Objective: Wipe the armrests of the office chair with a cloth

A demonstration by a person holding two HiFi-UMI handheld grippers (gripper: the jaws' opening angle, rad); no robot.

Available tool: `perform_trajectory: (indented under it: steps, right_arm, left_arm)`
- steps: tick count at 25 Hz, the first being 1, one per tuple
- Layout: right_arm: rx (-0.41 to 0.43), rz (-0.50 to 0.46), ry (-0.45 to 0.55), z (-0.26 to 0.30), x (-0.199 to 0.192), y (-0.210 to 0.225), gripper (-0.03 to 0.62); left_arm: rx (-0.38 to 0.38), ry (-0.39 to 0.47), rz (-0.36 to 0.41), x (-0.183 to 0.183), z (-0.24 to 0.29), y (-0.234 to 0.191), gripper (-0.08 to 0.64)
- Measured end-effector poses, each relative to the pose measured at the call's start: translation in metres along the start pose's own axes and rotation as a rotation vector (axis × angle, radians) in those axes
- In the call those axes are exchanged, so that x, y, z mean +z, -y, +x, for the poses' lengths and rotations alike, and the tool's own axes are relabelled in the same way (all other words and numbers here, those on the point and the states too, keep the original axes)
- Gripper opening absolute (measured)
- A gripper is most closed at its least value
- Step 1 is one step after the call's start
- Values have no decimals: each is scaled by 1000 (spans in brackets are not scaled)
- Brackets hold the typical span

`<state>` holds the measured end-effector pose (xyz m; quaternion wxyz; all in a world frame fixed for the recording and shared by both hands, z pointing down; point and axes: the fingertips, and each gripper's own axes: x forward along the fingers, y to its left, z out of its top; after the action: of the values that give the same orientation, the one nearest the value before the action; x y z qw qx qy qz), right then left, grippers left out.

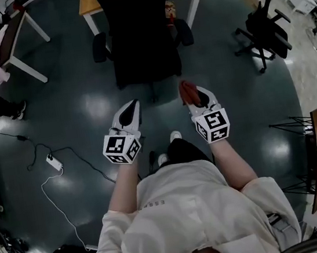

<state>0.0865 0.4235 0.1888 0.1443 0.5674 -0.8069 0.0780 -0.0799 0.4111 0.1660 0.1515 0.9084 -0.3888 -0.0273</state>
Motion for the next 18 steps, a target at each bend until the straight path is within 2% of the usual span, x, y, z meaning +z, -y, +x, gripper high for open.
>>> perform_trajectory:
  steps: [8,18]
  right_arm:
    - [-9,25,-27,-28,-21,-41,72]
    - [-8,23,-19,-38,-22,-45,72]
  left_arm:
    - [13,-11,-14,-14,-48,-3,15]
    - [15,-1,-5,-14,-56,6,15]
